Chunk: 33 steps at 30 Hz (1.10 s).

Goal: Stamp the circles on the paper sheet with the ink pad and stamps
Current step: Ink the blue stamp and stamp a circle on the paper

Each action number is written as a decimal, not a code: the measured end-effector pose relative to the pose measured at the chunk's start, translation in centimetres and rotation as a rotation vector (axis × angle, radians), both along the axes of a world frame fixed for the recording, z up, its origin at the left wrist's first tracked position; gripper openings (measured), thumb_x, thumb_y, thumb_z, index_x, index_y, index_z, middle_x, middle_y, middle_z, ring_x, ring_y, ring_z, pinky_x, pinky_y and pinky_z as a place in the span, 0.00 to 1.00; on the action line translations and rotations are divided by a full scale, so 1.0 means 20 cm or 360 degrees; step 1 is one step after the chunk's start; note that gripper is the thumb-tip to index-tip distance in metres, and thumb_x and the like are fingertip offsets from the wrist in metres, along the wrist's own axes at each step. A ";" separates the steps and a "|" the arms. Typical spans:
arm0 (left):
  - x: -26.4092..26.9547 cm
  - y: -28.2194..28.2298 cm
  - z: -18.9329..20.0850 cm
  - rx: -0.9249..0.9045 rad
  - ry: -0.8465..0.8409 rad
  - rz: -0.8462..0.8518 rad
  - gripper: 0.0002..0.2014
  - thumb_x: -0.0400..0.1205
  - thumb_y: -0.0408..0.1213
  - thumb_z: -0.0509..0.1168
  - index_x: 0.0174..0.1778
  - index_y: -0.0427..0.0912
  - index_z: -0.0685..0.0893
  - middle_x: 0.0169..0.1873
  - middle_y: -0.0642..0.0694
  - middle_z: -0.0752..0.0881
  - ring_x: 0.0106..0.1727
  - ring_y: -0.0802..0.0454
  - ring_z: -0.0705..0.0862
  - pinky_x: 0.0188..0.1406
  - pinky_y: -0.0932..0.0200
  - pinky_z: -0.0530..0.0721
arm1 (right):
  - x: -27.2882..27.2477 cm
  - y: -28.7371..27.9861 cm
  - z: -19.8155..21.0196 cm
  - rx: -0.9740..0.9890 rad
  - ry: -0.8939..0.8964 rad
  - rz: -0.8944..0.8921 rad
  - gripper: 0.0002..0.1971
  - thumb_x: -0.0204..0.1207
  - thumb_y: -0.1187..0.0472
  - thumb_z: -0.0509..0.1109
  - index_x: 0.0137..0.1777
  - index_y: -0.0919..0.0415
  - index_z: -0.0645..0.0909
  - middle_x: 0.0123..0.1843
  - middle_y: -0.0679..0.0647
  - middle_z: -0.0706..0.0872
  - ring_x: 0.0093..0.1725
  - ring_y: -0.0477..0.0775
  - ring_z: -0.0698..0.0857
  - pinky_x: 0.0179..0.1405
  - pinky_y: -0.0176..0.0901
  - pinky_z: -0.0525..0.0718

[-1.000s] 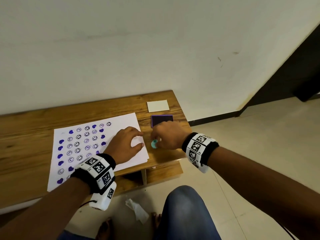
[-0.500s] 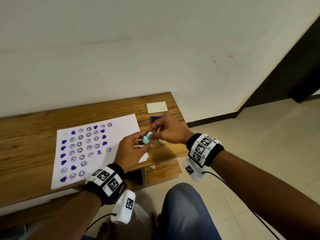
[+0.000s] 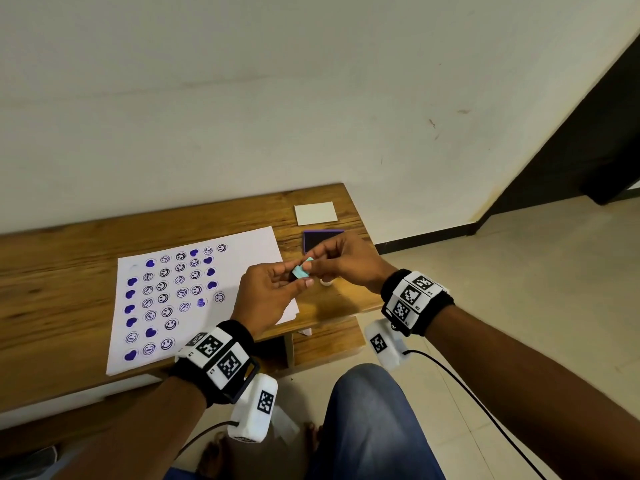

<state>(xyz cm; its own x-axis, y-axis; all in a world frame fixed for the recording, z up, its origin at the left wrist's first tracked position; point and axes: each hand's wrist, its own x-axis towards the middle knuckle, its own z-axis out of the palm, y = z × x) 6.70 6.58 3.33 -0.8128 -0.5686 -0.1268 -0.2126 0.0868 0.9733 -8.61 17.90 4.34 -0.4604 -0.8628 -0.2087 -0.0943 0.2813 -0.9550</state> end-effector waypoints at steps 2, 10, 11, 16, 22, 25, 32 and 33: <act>-0.01 0.00 0.00 0.0044 -0.0002 0.0005 0.20 0.73 0.35 0.76 0.62 0.42 0.87 0.50 0.49 0.92 0.51 0.57 0.90 0.56 0.55 0.88 | -0.01 0.01 -0.01 -0.0038 -0.0076 0.0007 0.09 0.78 0.63 0.76 0.55 0.66 0.91 0.47 0.62 0.93 0.39 0.47 0.89 0.40 0.37 0.87; -0.01 0.01 0.03 0.0229 0.0036 0.0041 0.17 0.77 0.33 0.72 0.63 0.41 0.86 0.47 0.46 0.92 0.49 0.53 0.91 0.55 0.54 0.88 | -0.10 0.06 -0.03 -0.0294 -0.0543 -0.0198 0.12 0.79 0.73 0.70 0.61 0.73 0.85 0.57 0.64 0.91 0.55 0.58 0.90 0.53 0.42 0.90; 0.00 0.00 0.03 0.0252 0.0025 0.0054 0.18 0.76 0.34 0.72 0.63 0.41 0.85 0.48 0.45 0.92 0.49 0.53 0.91 0.54 0.53 0.88 | -0.13 0.08 -0.03 -0.0306 -0.0567 -0.0252 0.12 0.78 0.74 0.71 0.61 0.73 0.85 0.60 0.67 0.90 0.58 0.62 0.89 0.57 0.46 0.90; 0.03 -0.02 -0.03 -0.0121 -0.0198 -0.0086 0.21 0.73 0.37 0.76 0.62 0.45 0.87 0.50 0.57 0.89 0.49 0.63 0.88 0.49 0.70 0.83 | -0.21 0.16 -0.05 -0.0089 -0.0160 -0.0300 0.11 0.73 0.70 0.78 0.55 0.66 0.90 0.55 0.66 0.92 0.60 0.66 0.90 0.60 0.57 0.89; -0.03 0.01 -0.14 -0.0666 -0.0465 -0.0241 0.21 0.72 0.43 0.77 0.61 0.49 0.87 0.58 0.49 0.83 0.61 0.52 0.80 0.60 0.57 0.81 | -0.25 0.21 -0.13 -0.0036 -0.0004 -0.0463 0.13 0.72 0.70 0.79 0.57 0.70 0.90 0.52 0.62 0.93 0.55 0.60 0.92 0.47 0.43 0.91; -0.09 0.03 -0.19 -0.0755 -0.0488 -0.0220 0.21 0.73 0.42 0.76 0.64 0.46 0.86 0.61 0.49 0.83 0.63 0.50 0.80 0.58 0.61 0.76 | -0.26 0.20 -0.17 0.0063 0.0181 -0.0437 0.14 0.71 0.65 0.82 0.56 0.66 0.91 0.50 0.58 0.94 0.51 0.58 0.92 0.51 0.48 0.91; -0.17 0.03 -0.31 -0.0783 -0.0503 -0.0143 0.21 0.73 0.43 0.76 0.61 0.45 0.87 0.59 0.48 0.88 0.60 0.48 0.85 0.64 0.48 0.82 | -0.29 0.19 -0.18 0.0077 0.0305 -0.0426 0.13 0.72 0.64 0.81 0.57 0.65 0.91 0.51 0.57 0.94 0.51 0.56 0.92 0.56 0.56 0.92; -0.17 0.03 -0.32 -0.0830 -0.0504 -0.0142 0.20 0.73 0.45 0.76 0.61 0.46 0.87 0.59 0.48 0.88 0.60 0.48 0.84 0.64 0.47 0.82 | -0.30 0.19 -0.18 0.0071 0.0318 -0.0429 0.13 0.72 0.64 0.81 0.57 0.65 0.90 0.51 0.57 0.94 0.51 0.55 0.92 0.55 0.54 0.92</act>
